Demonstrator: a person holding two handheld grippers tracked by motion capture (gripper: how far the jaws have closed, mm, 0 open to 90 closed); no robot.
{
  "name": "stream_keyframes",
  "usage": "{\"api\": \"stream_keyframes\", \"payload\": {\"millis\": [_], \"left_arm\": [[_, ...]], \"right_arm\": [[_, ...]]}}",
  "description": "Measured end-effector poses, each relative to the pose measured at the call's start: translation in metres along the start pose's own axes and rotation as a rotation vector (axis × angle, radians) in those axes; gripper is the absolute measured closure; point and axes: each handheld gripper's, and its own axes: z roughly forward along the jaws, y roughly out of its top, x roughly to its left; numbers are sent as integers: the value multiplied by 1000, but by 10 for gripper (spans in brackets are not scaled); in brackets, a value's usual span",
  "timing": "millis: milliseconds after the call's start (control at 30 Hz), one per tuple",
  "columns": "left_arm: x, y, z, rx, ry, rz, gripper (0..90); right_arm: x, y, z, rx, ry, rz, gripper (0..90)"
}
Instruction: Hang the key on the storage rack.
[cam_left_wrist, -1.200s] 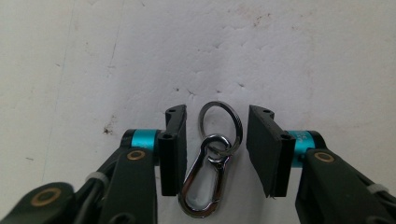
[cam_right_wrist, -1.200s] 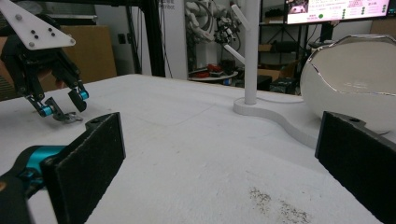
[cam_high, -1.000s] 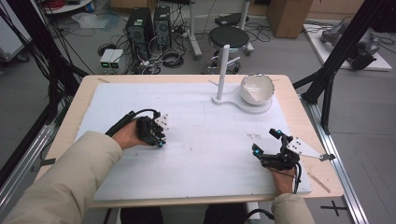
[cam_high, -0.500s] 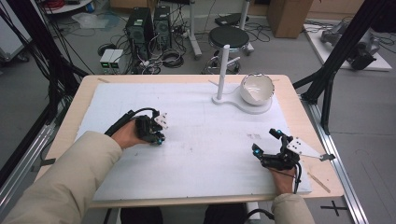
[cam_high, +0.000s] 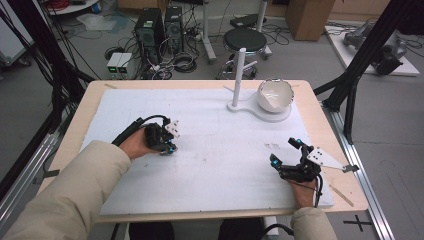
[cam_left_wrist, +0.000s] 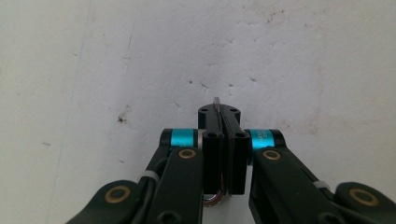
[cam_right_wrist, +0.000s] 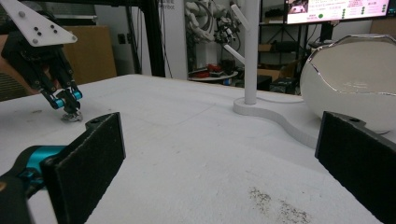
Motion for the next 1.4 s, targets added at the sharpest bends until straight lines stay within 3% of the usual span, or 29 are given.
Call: {"api": "stream_keyframes", "payload": {"millis": [300,733,800,833,867,900,967,1033,1133,1167,1200,1233,1300,1400], "left_arm": [[2,-2,0,-10,-31,-6,886],[3,-4,-6,-61,-47,-77,887],[2,-4,-11,-88,-47,-91,887],[2,-5,-18,-126,-45,-102,887],[2,-5,-18,-126,-45,-102,887],[3,-5,-23,-137,-47,-99,887],[4,-5,-34,-214,-53,-129,887],[3,-5,-37,-234,-58,-132,887],[3,-6,-45,-296,-62,-146,886],[3,-6,-48,-318,-59,-146,886],[3,-6,-54,-377,-73,-161,886],[3,-6,-54,-377,-73,-161,886],[1,-5,-60,-435,-80,-179,886],[-1,-5,-70,-513,-96,-184,886]], "right_arm": [[0,0,0,1,-1,-3,6],[1,1,0,3,-11,0,6],[0,2,1,19,-13,29,6],[-1,3,2,19,-12,34,6],[-1,5,2,25,5,50,6],[0,8,3,24,8,48,6],[0,15,4,10,31,42,6],[1,20,5,10,40,50,6],[5,40,10,-25,109,35,6],[5,40,10,-25,109,35,6],[7,51,14,-25,158,30,6],[9,56,16,-22,182,25,6],[10,62,18,-16,200,19,6],[14,79,27,-11,272,-1,6]]}}
